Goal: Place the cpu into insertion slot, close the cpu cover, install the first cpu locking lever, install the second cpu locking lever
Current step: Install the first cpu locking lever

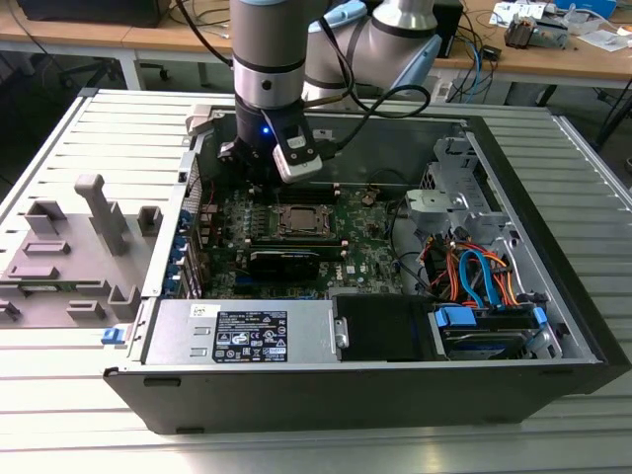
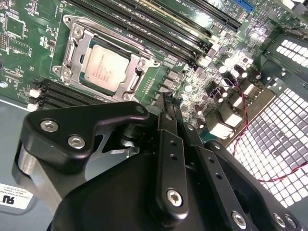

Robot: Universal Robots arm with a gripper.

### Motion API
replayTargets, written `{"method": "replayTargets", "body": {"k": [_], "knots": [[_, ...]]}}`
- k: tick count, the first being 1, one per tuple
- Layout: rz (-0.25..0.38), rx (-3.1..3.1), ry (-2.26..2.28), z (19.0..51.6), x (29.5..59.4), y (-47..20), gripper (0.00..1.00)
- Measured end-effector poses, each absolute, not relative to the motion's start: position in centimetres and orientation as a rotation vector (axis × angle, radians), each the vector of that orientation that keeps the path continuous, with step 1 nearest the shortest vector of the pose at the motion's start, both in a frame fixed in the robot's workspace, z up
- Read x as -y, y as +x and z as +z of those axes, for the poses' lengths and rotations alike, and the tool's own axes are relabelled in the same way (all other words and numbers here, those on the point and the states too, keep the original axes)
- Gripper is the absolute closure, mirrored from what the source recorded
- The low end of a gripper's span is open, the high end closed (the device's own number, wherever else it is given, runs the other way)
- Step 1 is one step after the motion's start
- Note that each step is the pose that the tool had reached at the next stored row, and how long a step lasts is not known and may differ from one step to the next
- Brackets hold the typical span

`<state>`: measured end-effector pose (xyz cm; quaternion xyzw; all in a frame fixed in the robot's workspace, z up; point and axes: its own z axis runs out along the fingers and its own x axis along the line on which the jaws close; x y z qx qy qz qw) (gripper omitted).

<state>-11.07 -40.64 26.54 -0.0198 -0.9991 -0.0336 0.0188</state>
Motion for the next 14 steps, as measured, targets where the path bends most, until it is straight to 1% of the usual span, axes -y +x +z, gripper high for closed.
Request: {"method": "replayTargets", "body": {"k": [8, 14], "knots": [[-0.104, 3.102, -0.061, 26.54, 40.63, -11.61, 0.89], [-0.104, 3.102, -0.061, 26.54, 39.78, -11.74, 0.89]]}}
